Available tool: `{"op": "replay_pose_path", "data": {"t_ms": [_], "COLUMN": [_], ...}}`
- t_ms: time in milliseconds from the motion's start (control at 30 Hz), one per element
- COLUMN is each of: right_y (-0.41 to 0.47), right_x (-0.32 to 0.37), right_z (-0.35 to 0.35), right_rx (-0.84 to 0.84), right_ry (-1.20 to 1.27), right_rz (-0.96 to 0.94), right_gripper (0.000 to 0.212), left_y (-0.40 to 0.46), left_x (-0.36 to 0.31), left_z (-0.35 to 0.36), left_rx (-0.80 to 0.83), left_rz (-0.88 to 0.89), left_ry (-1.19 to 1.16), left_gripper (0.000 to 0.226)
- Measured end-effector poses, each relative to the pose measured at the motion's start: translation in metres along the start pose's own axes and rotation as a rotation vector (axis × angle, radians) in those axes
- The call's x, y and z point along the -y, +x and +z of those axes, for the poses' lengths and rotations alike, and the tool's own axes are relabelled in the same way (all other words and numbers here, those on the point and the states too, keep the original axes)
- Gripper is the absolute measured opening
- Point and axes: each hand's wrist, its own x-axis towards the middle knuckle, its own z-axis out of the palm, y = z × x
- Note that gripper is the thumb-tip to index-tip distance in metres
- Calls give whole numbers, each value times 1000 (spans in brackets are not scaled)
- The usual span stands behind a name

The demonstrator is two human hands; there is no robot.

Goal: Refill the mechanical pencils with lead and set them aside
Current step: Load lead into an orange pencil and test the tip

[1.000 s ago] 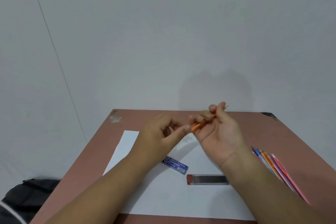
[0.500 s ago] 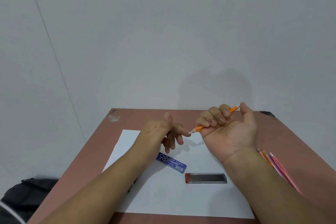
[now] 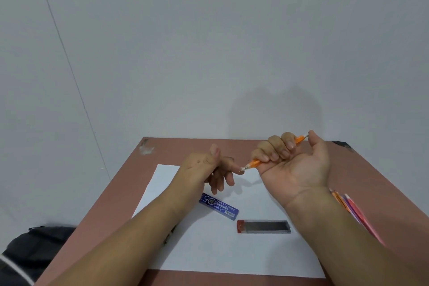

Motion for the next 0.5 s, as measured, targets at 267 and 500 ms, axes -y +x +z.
{"op": "replay_pose_path", "data": {"t_ms": [267, 500], "right_y": [0, -1], "right_x": [0, 0], "right_z": [-1, 0], "right_rx": [24, 13], "right_ry": [-21, -47], "right_rz": [-4, -5], "right_gripper": [46, 47], "left_y": [-1, -1], "left_x": [-2, -3], "left_z": [0, 0], "left_rx": [18, 17], "left_rz": [15, 20], "left_ry": [-23, -26], "left_gripper": [85, 93]}}
